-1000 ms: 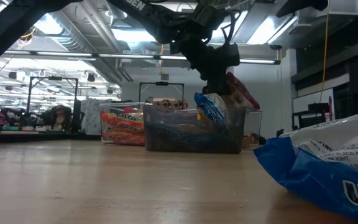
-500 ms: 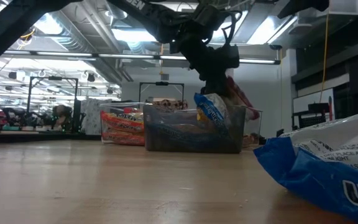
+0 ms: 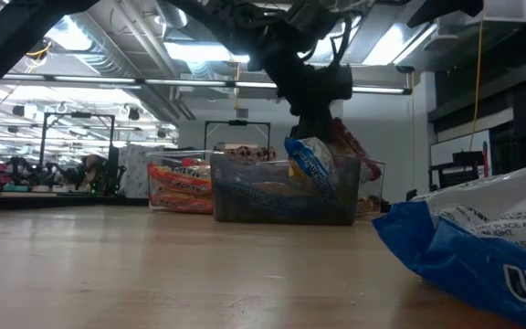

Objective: Sort Maruchan noodles
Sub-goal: Put the red noodle pack into the right transparent bin

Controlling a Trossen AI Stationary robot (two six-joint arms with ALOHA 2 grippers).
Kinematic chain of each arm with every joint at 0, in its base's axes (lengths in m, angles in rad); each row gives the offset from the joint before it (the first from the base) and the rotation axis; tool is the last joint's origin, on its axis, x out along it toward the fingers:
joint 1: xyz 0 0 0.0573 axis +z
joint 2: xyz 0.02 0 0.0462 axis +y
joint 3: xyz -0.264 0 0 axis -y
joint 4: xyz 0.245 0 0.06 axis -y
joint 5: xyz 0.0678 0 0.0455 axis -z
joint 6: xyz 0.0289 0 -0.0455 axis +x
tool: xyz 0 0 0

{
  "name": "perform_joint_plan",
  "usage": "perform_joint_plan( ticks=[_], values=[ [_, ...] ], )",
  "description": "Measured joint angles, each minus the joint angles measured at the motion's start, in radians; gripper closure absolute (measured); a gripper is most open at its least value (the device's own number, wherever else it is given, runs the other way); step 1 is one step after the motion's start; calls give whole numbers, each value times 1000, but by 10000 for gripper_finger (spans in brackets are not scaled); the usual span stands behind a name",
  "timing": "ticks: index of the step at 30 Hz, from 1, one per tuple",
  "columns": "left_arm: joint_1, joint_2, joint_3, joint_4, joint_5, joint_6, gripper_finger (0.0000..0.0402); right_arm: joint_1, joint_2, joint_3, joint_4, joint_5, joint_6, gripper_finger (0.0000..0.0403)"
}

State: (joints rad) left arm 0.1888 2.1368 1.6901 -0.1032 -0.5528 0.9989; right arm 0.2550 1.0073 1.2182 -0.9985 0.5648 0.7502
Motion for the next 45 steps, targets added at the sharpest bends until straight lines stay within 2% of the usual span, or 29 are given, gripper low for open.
perform_joint_plan(
  ticks=[3,6,8,16,25,28,37,40,45],
  values=[
    [0,1,0,-79,20,-55,281,0,0,0,0,-6,0,173],
    [-10,1,0,-137,-22,-81,281,0,0,0,0,-13,0,173],
    [-25,2,0,-135,-60,-85,280,0,1,0,0,-15,-2,173],
    [-87,-41,-2,-160,-76,-169,281,0,23,-3,2,-3,-39,173],
    [-149,-172,0,-228,-54,-407,281,-1,25,-13,9,79,-52,173],
    [-168,-207,0,-254,-65,-500,281,-14,25,-50,48,76,-66,173],
    [-289,-393,0,-288,-65,-864,282,-214,89,-274,451,-139,-192,173],
    [-330,-451,0,-286,-69,-917,282,-316,129,-312,535,-226,-242,173],
    [-393,-528,1,-287,-97,-920,282,-446,246,-330,628,-363,-319,173]
  ],
)
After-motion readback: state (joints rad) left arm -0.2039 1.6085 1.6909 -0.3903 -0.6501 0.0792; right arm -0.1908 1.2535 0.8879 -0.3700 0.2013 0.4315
